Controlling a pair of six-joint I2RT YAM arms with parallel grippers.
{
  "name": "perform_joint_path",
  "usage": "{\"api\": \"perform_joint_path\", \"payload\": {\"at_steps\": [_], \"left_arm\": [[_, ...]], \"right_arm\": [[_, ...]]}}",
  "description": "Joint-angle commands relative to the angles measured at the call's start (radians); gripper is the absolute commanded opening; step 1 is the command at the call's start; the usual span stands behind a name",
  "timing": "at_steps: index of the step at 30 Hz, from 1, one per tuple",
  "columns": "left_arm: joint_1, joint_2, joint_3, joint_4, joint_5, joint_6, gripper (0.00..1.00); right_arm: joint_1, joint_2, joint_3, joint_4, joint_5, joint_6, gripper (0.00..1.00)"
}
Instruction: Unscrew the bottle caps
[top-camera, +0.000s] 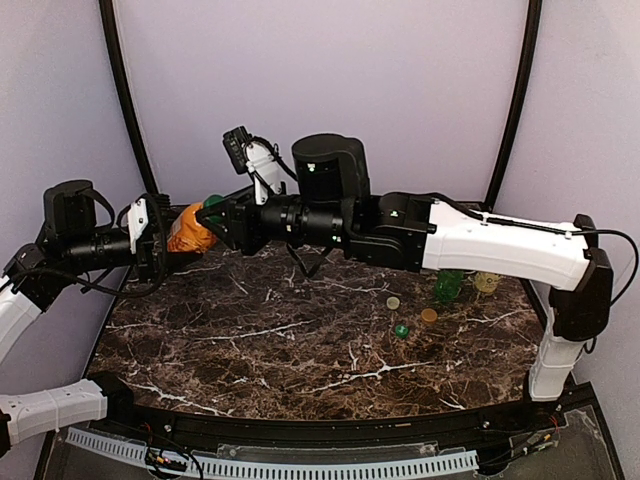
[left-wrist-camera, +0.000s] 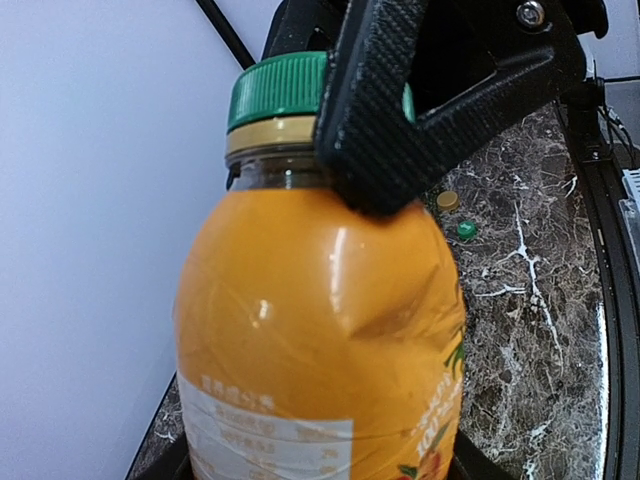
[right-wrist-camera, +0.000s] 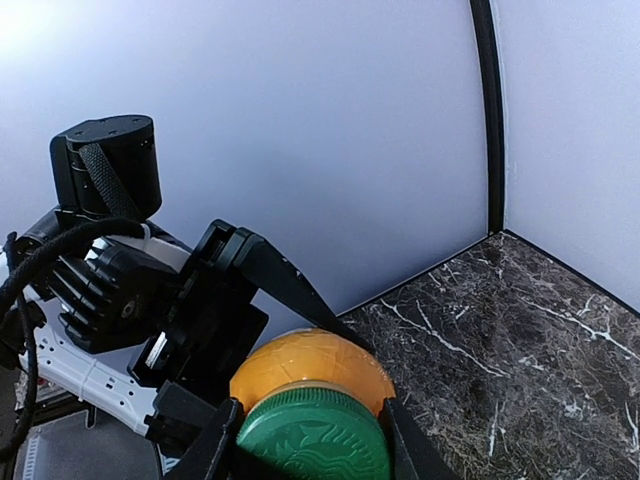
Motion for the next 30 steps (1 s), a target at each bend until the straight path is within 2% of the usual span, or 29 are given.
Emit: {"api": "perform_joint_path", "payload": {"at_steps": [1, 4, 7, 12, 14, 19, 22, 25, 30], "left_arm": [[-0.01, -0.006, 0.008, -0.018, 0.006, 0.085, 0.26], [-0.01, -0.021, -0.002, 0.03, -0.098, 0.169, 0.25], [-0.012, -0.039, -0.04, 0.139, -0.227, 0.257, 0.26], [-0.018, -0.053, -0.123, 0.412, -0.422, 0.503, 0.22], [-0.02, -0.061, -0.169, 0.506, -0.454, 0.593, 0.22], [-0.022, -0.066, -0.226, 0.632, -0.49, 0.737, 0.22], [-0.024, -0.07, -0.235, 0.66, -0.491, 0.784, 0.22], [-0.024, -0.075, -0.231, 0.654, -0.479, 0.796, 0.22], [-0.028, -0.087, -0.245, 0.643, -0.454, 0.807, 0.21]], "right_arm": [[-0.003, -0.011, 0.011, 0.01, -0.041, 0.051, 0.49], [-0.014, -0.056, -0.018, -0.019, 0.023, 0.129, 0.68], [-0.033, -0.098, -0.059, -0.03, 0.076, 0.218, 0.75], [-0.07, -0.111, -0.119, 0.047, -0.007, 0.323, 0.77], [-0.079, -0.094, -0.103, 0.068, -0.059, 0.34, 0.78], [-0.089, -0.044, -0.062, 0.085, -0.075, 0.379, 0.86], [-0.098, -0.023, -0.056, 0.108, -0.067, 0.408, 0.91], [-0.106, 0.006, -0.024, 0.121, -0.078, 0.42, 0.92], [-0.108, 0.051, 0.025, 0.141, -0.109, 0.436, 0.82]]}}
